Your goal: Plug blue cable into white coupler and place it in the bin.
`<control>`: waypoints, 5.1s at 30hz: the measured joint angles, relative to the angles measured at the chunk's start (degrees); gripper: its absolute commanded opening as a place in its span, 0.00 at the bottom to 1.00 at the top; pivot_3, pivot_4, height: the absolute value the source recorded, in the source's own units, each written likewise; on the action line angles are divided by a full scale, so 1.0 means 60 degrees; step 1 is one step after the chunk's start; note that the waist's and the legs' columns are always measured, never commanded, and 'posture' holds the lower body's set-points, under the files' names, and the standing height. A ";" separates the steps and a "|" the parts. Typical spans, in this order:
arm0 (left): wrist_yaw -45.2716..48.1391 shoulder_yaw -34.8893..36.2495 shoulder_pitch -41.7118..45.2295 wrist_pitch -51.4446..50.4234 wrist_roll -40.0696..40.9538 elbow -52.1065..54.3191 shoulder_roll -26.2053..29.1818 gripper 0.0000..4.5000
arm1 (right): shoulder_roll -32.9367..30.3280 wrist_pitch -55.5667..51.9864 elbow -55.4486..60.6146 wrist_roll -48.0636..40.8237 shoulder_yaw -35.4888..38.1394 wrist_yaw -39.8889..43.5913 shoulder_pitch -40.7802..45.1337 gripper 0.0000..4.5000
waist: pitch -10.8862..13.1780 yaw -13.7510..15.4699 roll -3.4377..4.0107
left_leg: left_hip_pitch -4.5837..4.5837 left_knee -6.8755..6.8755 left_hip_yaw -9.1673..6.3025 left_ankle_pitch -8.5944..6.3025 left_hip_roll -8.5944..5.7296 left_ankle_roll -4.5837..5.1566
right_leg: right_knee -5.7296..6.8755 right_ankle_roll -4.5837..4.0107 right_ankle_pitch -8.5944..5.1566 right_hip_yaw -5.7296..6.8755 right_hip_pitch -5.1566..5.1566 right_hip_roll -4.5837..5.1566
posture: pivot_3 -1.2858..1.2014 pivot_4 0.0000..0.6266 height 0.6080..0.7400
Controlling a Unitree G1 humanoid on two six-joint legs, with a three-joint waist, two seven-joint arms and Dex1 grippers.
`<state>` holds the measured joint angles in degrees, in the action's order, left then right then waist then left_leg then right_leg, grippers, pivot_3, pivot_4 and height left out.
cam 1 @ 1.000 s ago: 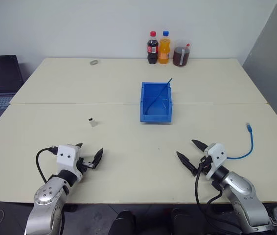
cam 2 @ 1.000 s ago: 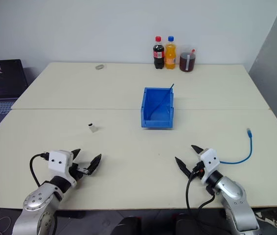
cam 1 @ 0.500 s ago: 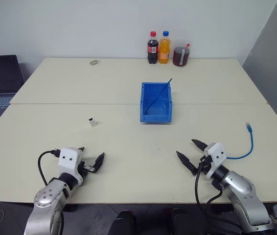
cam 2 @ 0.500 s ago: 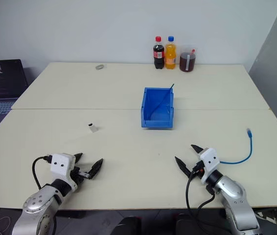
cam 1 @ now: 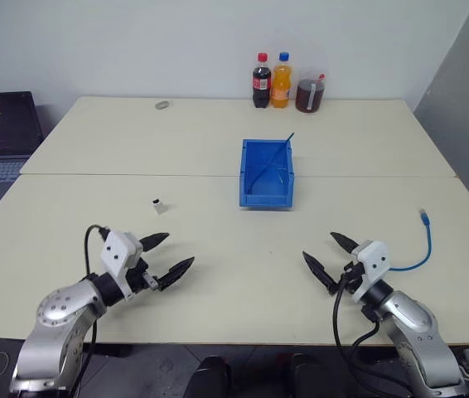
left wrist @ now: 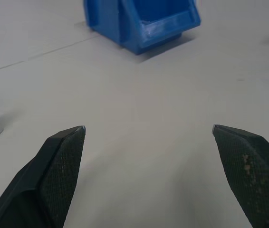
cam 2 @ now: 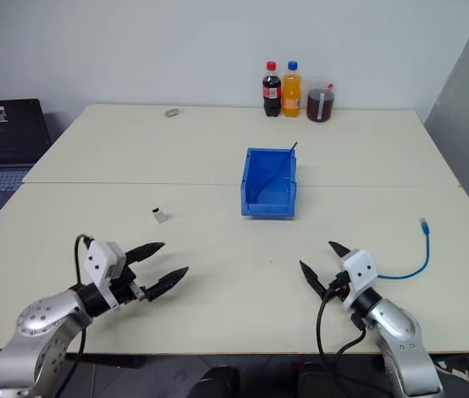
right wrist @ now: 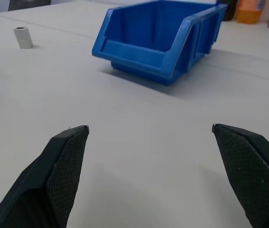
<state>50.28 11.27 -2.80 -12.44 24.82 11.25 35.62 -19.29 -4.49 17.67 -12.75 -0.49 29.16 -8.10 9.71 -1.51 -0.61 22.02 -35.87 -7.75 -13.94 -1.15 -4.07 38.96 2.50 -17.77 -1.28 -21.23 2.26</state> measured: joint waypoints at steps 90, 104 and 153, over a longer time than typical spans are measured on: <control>0.1903 -0.1364 0.0726 -0.1802 0.0283 -0.0035 0.1228 1.00 | -0.0918 -0.0573 -0.4268 0.2432 -0.4668 0.5081 0.7050 0.11 | 0.0150 -0.0056 -0.0079 | 0.0001 -0.0011 0.0188 -0.0005 0.0120 0.0007 | 0.0008 0.0007 0.0056 -0.0173 -0.0091 -0.0057 | 0.52 0.24 1.00; 0.1937 -0.1530 0.1155 -0.1730 0.0015 -0.0451 0.1149 1.00 | -0.2669 -0.3157 -0.1455 0.0837 -0.3429 0.6394 0.6023 0.83 | 0.0152 -0.0026 -0.0076 | 0.0010 -0.0017 0.0180 -0.0006 0.0115 0.0008 | 0.0008 0.0010 0.0059 -0.0166 -0.0088 -0.0051 | 0.52 0.24 1.00; 0.2922 -0.3347 0.3337 -0.0007 -0.1390 -0.3327 -0.0637 0.05 | -0.3088 -0.6667 0.2652 -0.2146 -0.0590 0.3014 0.3315 0.84 | 0.0151 -0.0037 -0.0078 | 0.0001 -0.0027 0.0196 -0.0005 0.0120 0.0008 | 0.0010 0.0008 0.0067 -0.0179 -0.0082 -0.0098 | 0.52 0.24 1.00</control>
<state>67.81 -8.81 17.22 -12.48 16.48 -8.71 31.79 -37.82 -44.49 33.59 -25.63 -4.03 47.25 11.79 10.61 -1.73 -1.07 22.03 -36.03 -6.57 -13.98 -0.43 -4.02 39.02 2.55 -17.36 -2.35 -21.73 1.67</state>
